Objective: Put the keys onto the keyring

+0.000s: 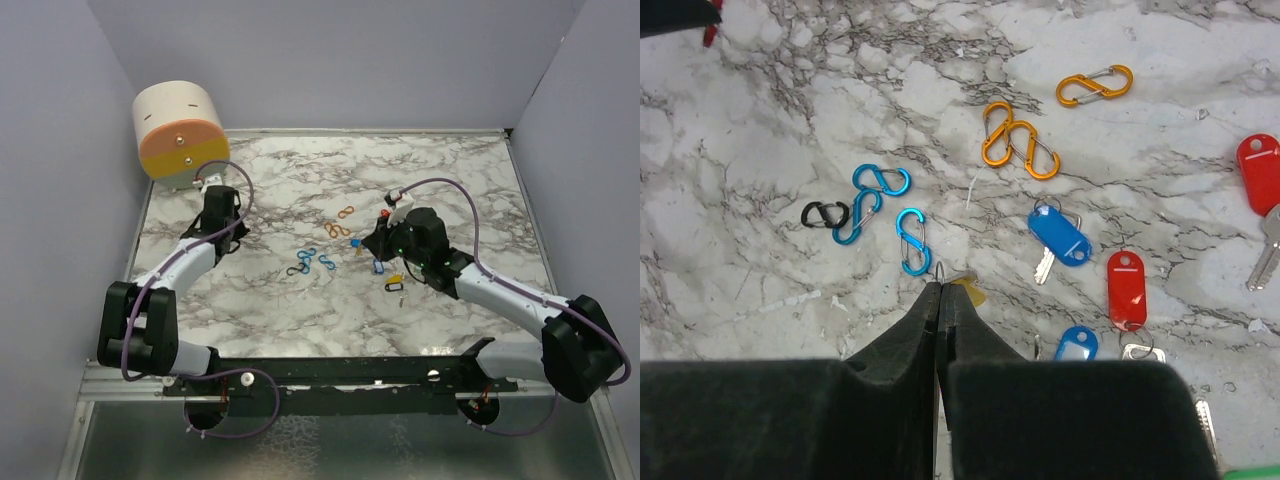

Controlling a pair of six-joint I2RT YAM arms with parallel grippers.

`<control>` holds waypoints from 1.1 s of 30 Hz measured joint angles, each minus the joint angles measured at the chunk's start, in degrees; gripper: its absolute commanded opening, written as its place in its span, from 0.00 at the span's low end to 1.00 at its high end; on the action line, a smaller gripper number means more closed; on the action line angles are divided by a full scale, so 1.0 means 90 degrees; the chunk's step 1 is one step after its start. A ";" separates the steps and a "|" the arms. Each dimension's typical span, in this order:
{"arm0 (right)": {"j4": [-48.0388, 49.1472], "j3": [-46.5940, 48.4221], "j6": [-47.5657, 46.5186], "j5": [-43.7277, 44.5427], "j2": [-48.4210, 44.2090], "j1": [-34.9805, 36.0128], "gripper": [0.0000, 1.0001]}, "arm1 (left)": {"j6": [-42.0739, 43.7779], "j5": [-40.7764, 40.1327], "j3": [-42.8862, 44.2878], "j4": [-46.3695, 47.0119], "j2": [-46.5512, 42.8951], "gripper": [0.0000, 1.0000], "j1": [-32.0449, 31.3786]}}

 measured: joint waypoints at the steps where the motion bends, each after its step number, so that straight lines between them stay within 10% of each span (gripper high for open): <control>1: -0.0002 0.0000 -0.0015 0.0005 -0.0034 0.0002 0.01 | 0.0015 0.0041 -0.0010 0.0017 -0.0015 0.00 -0.0180; 16: 0.0070 -0.0058 -0.0231 0.0044 -0.0277 0.0420 0.01 | 0.0408 0.0580 0.0214 0.0573 0.0520 0.00 -0.2705; 33: 0.0328 -0.0104 -0.0741 0.0491 0.0333 0.1253 0.01 | 0.1154 0.1683 0.0260 0.0903 0.0641 0.00 -0.3298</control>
